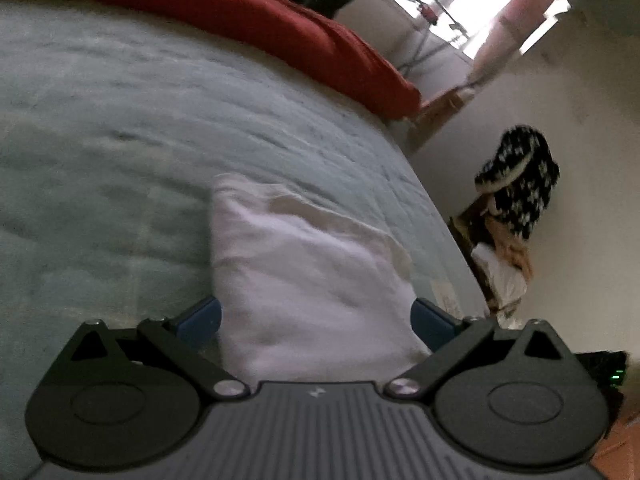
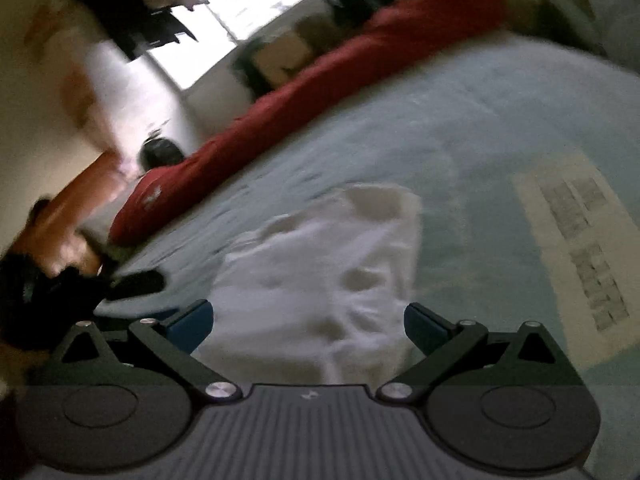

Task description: Fold clothes

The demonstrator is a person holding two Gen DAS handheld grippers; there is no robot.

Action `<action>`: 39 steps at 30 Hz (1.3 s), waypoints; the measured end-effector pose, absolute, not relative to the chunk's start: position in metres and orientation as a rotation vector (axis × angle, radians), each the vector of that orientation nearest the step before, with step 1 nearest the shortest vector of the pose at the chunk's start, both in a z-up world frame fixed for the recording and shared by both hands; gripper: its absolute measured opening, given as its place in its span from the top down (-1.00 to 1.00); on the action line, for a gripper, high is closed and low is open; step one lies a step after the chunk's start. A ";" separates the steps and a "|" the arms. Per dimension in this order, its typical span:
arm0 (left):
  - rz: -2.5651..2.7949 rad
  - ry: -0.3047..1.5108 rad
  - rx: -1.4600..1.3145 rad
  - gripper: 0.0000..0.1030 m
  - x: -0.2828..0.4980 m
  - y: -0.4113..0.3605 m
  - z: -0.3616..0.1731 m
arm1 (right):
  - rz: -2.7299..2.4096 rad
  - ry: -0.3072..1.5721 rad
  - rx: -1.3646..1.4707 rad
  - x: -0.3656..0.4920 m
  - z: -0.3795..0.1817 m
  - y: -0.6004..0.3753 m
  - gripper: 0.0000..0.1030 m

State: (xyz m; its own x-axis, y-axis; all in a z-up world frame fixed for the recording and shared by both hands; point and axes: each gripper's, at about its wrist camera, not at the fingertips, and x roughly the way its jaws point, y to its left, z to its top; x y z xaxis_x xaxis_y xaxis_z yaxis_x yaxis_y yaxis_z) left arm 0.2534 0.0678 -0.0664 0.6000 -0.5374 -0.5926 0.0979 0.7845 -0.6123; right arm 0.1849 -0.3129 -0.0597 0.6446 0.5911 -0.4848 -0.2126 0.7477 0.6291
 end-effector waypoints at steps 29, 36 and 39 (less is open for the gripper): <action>-0.671 1.052 -0.844 -0.98 0.311 0.074 -0.143 | 0.674 1.003 0.883 0.275 -0.103 -0.327 -1.00; -0.689 1.081 -0.831 -0.98 0.345 0.060 -0.147 | 0.688 1.041 0.914 0.308 -0.109 -0.320 -1.00; -0.738 1.042 -0.826 -0.98 0.338 0.064 -0.150 | 0.729 1.010 0.904 0.303 -0.109 -0.323 -1.00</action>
